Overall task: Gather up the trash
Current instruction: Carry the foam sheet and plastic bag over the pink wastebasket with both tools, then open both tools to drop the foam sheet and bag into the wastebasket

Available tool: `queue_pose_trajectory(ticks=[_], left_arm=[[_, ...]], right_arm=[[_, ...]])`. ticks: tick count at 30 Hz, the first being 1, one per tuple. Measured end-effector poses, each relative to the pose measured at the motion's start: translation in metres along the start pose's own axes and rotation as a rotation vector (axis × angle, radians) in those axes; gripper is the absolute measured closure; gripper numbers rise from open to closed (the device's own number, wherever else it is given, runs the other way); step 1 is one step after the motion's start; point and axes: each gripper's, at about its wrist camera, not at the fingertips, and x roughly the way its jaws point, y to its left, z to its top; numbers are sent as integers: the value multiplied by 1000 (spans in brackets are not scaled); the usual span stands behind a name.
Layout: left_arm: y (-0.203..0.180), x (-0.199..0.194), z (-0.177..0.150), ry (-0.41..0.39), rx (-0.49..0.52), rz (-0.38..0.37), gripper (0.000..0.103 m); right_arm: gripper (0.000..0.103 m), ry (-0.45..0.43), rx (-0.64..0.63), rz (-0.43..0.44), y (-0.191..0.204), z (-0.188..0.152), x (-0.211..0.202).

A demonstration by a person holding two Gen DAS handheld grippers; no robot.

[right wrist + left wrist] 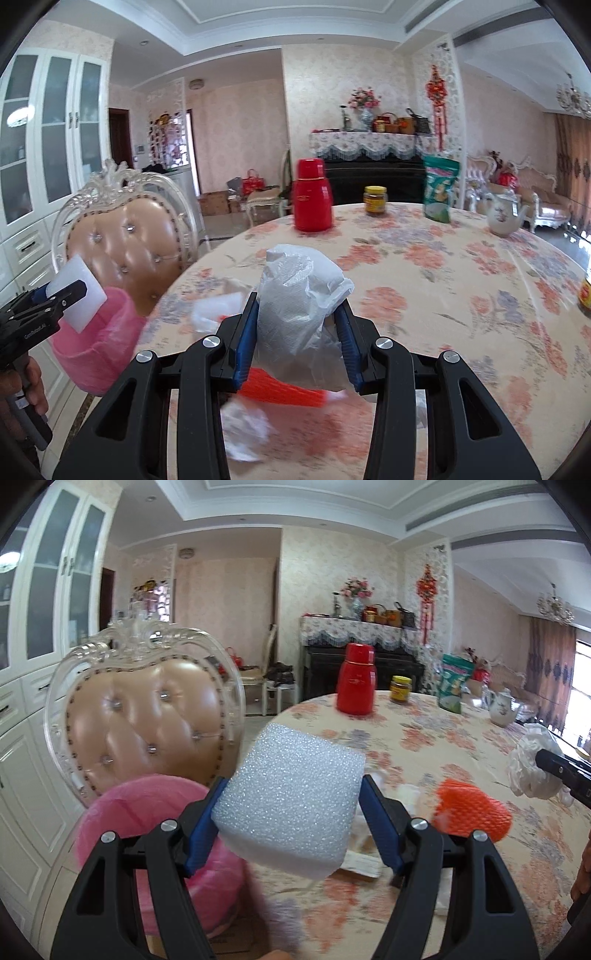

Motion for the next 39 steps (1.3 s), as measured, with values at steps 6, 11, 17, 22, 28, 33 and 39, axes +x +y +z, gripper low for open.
queue_pose_trajectory(ticks=[6, 11, 17, 22, 28, 33, 39], left_arm=[[50, -3, 4, -9, -28, 69, 34], [94, -3, 6, -10, -52, 121, 34], [136, 0, 5, 6, -78, 154, 34], [165, 8, 3, 28, -117, 160, 33], [194, 15, 2, 39, -166, 170, 33], [210, 21, 1, 52, -198, 183, 33], [226, 27, 1, 64, -221, 195, 33]], right_arm=[[63, 9, -29, 68, 47, 9, 18], [63, 23, -61, 141, 96, 14, 36], [63, 49, -90, 225, 149, 16, 59], [63, 72, -124, 282, 192, 19, 78], [63, 99, -155, 353, 236, 21, 100], [63, 138, -179, 408, 269, 15, 120], [62, 183, -219, 446, 295, 6, 139]])
